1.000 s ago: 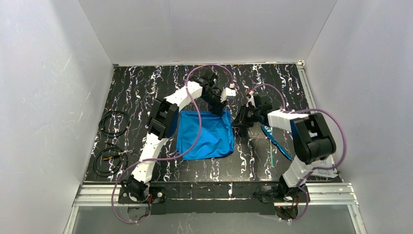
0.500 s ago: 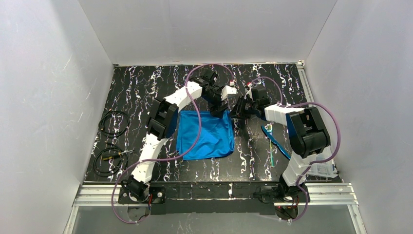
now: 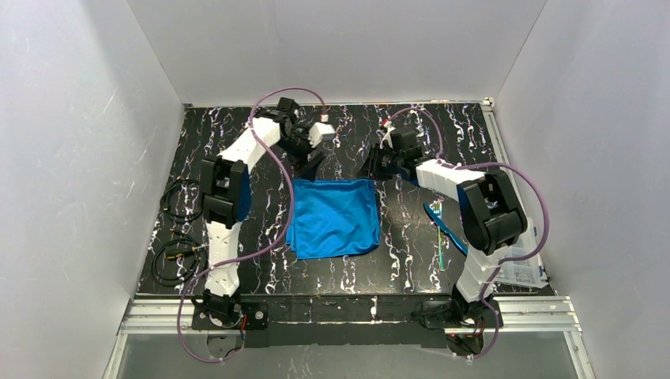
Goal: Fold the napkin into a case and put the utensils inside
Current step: Smooth out the lower triangle-folded napkin at the center of the board.
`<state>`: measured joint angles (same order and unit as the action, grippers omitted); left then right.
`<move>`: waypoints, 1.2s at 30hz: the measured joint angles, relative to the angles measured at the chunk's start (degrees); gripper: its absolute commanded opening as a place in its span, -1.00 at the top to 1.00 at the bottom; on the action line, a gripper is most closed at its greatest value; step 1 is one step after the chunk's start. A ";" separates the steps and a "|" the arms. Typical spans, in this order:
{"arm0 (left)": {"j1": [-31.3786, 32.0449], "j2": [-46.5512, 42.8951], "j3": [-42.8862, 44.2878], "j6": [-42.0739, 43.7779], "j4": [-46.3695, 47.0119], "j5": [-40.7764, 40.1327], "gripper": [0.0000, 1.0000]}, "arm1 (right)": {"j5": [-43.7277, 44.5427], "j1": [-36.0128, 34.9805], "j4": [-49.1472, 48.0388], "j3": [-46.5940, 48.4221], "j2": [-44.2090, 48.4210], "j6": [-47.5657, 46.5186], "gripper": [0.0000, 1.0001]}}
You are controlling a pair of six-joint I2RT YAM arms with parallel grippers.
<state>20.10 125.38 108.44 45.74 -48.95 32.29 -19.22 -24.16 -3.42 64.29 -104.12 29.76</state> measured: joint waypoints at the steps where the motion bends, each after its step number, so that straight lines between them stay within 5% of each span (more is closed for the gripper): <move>1: -1.46 0.02 -0.42 -0.22 -0.37 -0.57 -0.46 | -0.02 -0.15 -0.09 0.52 -0.72 -0.02 0.47; 13: -3.87 0.42 -2.16 -5.57 -2.05 -3.02 0.03 | 0.96 0.04 -0.04 0.96 -7.17 -0.02 0.60; 30: -5.95 -1.77 -10.86 -12.98 -0.35 -8.09 -0.16 | 2.56 1.31 -2.67 0.31 -8.20 0.00 0.72; 36: -6.62 -4.74 -12.72 -15.21 -0.31 -6.99 0.06 | 2.56 1.31 -4.26 -0.39 -8.26 0.04 0.75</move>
<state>13.47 120.64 95.72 30.52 -49.25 25.30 -16.67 -22.85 -7.68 63.90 -112.38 29.80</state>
